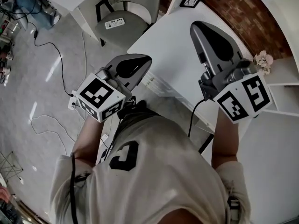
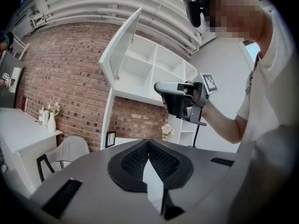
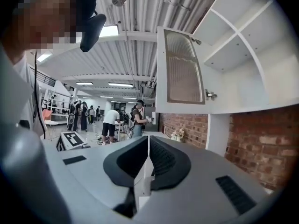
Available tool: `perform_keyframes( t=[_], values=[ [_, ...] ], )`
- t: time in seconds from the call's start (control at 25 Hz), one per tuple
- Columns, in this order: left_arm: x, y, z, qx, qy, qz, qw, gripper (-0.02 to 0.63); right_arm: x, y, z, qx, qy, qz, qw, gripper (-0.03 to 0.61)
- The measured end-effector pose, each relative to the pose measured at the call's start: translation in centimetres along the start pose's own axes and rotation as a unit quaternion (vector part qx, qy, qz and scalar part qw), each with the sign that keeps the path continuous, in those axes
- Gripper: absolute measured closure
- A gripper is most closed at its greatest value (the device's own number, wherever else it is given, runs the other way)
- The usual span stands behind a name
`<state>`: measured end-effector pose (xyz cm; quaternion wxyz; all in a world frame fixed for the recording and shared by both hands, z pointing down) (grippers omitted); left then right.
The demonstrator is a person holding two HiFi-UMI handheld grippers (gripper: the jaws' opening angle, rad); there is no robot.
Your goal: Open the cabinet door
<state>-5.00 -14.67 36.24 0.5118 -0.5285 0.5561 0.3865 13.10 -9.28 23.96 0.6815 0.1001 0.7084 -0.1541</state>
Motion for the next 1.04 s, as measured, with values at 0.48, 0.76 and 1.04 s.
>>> perform_keyframes(
  t=[0.48,0.76,1.04],
  values=[
    [-0.7,-4.8,6.2,-0.066,-0.015,-0.025,0.9974,0.597,-4.1,9.9,0.5,-0.077,-0.065,0.004,0.995,0.548],
    [-0.6,-7.5,11.8,-0.096,-0.028,-0.035,0.9943,0.597,-4.8,16.4,-0.1,-0.058,-0.115,0.027,0.991,0.548],
    [0.5,-9.6,15.7,-0.123,-0.021,-0.053,0.9908,0.597,-4.9,20.5,-0.1,-0.064,-0.164,0.025,0.984,0.548]
  ],
)
Point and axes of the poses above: the fingertips, and each gripper's own axes: y backward along the fingers, z to its right, x out of its top, the point moved 8 cm from there along y, backward along the fingers, and after that the axes turned 1 degree about z, right-handed, at the moved point
